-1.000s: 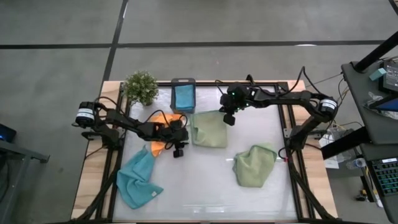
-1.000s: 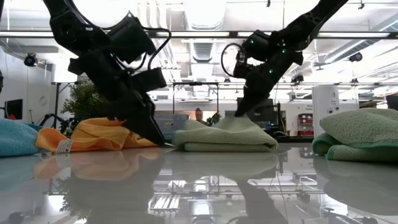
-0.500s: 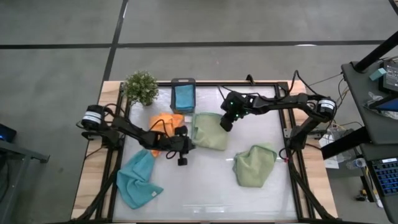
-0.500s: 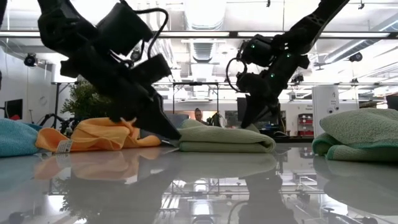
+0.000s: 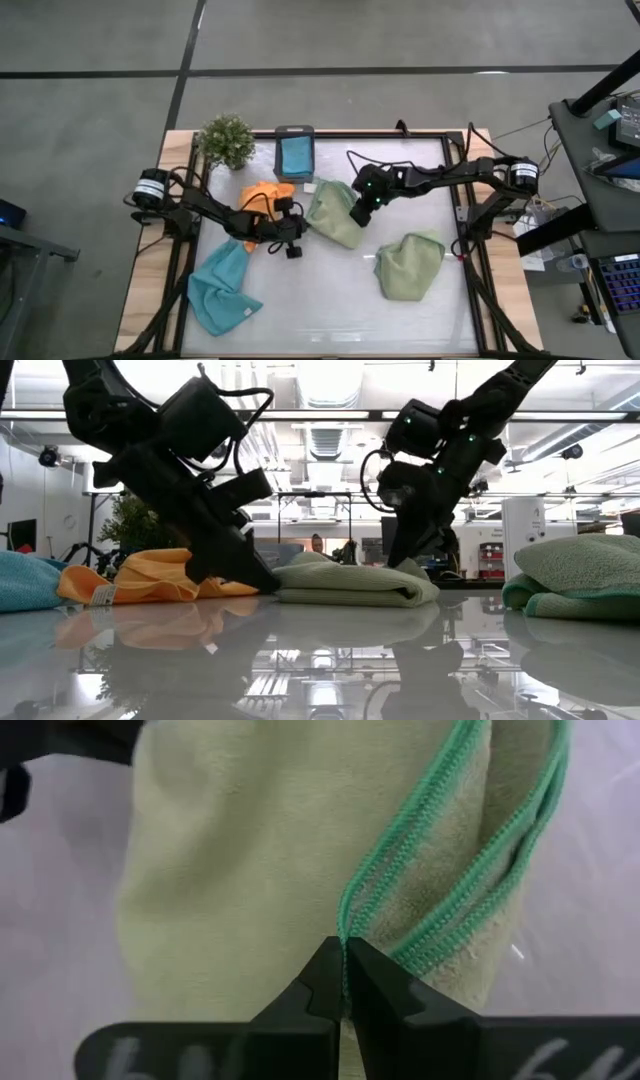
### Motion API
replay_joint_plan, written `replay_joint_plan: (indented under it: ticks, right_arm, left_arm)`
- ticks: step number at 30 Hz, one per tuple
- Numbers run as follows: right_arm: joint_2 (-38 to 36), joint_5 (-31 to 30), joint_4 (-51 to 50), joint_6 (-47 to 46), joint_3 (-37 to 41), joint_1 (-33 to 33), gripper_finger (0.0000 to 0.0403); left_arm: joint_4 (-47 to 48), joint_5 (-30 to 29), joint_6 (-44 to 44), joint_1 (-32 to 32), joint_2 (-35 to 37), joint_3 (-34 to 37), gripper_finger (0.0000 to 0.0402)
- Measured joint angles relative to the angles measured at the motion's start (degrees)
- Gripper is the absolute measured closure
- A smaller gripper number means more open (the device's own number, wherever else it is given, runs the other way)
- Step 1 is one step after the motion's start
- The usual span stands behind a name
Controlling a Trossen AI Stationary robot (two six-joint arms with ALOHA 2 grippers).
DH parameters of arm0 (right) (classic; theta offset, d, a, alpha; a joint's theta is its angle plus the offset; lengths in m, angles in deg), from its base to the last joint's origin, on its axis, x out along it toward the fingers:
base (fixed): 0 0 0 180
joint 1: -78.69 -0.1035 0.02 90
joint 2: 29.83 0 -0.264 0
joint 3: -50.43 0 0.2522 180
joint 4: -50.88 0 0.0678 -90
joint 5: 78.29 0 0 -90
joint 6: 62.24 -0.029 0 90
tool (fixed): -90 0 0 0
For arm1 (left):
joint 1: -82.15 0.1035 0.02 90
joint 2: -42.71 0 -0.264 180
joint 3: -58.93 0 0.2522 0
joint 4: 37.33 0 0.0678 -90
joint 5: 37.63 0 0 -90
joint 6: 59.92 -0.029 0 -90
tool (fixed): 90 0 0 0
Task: Fold microfiber towels
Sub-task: Fold the top green towel
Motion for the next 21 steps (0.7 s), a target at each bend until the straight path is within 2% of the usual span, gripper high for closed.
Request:
replay_joint_plan:
  ticks: [6, 12, 21]
  right_arm:
    - [0.00, -0.17, -0.06, 1.36, -0.42, 0.20, 0.0382]
    - [0.00, -0.31, -1.32, 3.52, -0.50, 2.83, 0.0335]
    - [-0.42, -0.81, -4.04, 10.91, -1.74, 6.81, 0.0269]
  left_arm:
    - [-2.41, 6.43, -0.31, -0.09, 0.19, -0.01, 0.0398]
    - [-4.57, 6.65, -0.32, -0.01, 0.14, -0.02, 0.0398]
    - [-4.82, 3.42, -0.51, 0.50, -0.95, 0.02, 0.0398]
